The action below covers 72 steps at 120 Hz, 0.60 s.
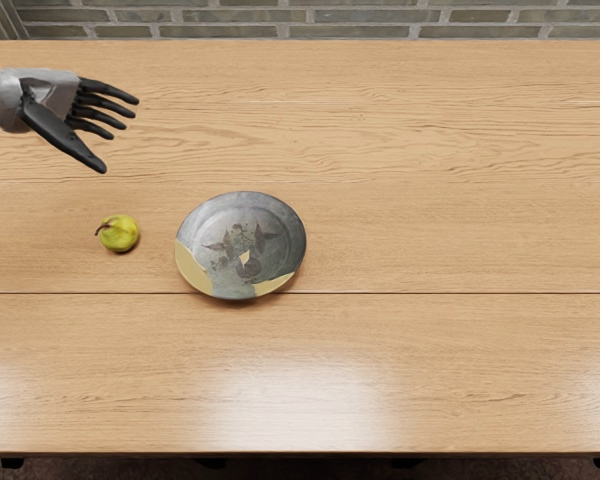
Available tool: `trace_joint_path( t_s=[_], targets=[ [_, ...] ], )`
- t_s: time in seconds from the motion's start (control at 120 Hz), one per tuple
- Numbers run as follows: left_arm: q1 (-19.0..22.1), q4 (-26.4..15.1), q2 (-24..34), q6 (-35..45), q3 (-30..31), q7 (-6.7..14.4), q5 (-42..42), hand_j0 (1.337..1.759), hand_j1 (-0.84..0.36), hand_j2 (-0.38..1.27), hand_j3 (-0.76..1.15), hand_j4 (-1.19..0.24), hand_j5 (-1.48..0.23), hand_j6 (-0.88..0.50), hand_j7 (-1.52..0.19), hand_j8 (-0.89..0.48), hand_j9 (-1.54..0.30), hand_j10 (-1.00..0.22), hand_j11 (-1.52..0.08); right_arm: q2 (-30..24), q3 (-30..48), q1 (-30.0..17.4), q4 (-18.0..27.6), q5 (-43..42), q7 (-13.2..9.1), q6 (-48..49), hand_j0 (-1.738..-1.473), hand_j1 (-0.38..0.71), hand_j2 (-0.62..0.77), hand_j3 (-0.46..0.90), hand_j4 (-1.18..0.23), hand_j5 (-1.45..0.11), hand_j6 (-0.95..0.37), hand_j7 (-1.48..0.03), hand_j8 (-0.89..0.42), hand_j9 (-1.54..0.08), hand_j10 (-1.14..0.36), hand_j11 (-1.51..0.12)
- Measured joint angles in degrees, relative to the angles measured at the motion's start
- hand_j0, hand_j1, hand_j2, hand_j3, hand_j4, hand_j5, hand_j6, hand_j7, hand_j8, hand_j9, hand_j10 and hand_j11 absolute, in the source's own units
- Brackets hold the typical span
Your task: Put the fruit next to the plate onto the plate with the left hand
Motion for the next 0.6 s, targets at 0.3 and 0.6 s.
trace_joint_path(
  t_s=[0.3,0.6],
  targets=[
    [1.5,0.1,0.4,0.0,0.0,-0.1,1.2,1.658,0.05,0.05,0.00,-0.25,-0.32,-0.25,-0.32,-0.25,-0.32,-0.25,-0.32,0.0,0.1,-0.6,-0.1,0.0,0.1,0.0,-1.658,-0.31,-0.01,0.00,-0.03,-0.05,-0.03,-0.05,-0.03,-0.05,-0.03,-0.05],
    [8.9,-15.1,3.2,18.4,0.4,-0.5,12.5,1.658,0.05,0.05,0.00,-0.25,-0.33,-0.25,-0.33,-0.25,-0.33,-0.25,-0.33,0.0,0.2,-0.6,-0.1,0.0,0.1,0.0,-1.658,-0.31,-0.01,0.00,-0.03,-0.05,-0.03,-0.05,-0.03,-0.05,-0.03,-0.05]
  ],
)
